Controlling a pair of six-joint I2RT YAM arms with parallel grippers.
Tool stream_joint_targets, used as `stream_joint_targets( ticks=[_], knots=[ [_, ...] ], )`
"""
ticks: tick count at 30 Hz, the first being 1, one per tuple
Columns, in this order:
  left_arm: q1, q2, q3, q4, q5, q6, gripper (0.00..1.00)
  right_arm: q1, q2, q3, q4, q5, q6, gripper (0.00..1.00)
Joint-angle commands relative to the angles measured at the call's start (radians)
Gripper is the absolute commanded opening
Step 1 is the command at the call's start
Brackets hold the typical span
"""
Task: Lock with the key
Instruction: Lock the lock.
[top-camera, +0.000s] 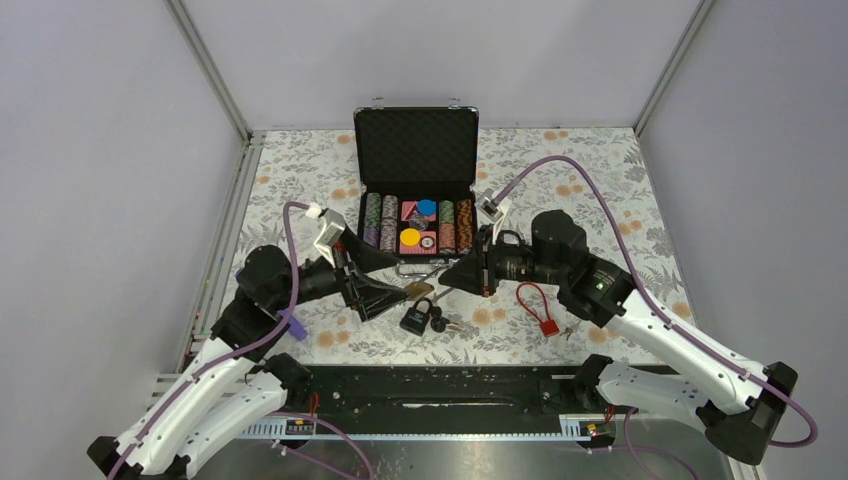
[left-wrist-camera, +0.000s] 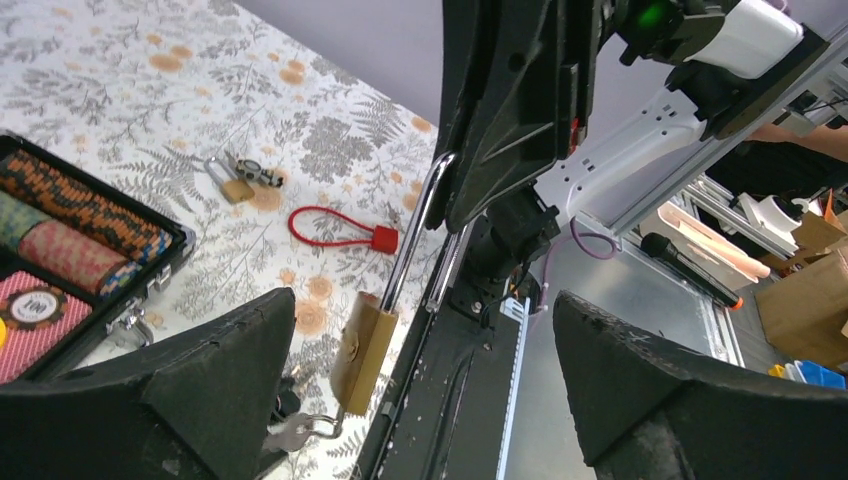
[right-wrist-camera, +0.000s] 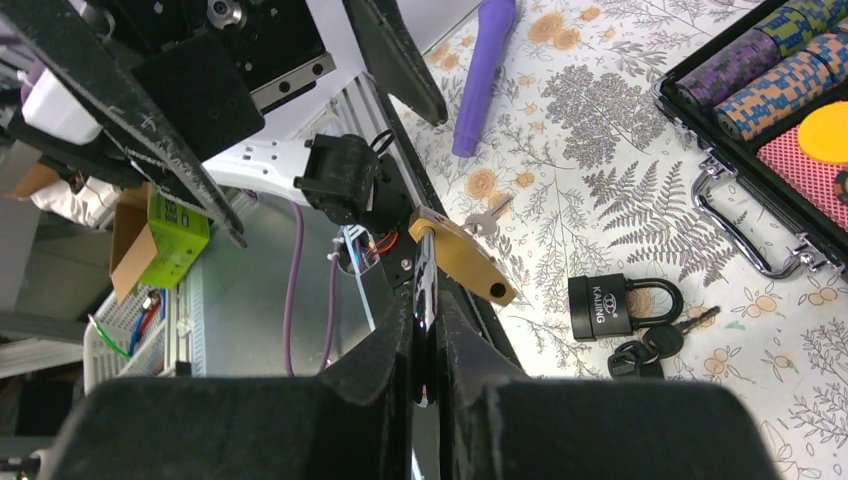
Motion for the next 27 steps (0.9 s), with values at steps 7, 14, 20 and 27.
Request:
stream_joint_targets(
  ticks=[7, 14, 20, 27],
  knots=[
    [-0.04, 0.05, -0.099, 0.321, 0.056, -0.096, 0.96, -0.002, -0.056, 0.087, 0.192, 0.042, 0.173, 0.0],
    [-0.057, 0.043, -0.15, 0.557, 0.071, -0.191, 0.91, -0.003, -0.091, 0.124, 0.203, 0.1, 0.234, 0.0],
    [-0.072, 0.092, -0.134, 0.648, 0.046, -0.212, 0.68, -0.002, -0.099, 0.13, 0.254, 0.102, 0.298, 0.0],
    [-0.085, 0.135, -0.152, 0.78, -0.007, -0.251, 0.34, -0.002, -0.098, 0.14, 0.264, 0.106, 0.33, 0.0]
  ],
)
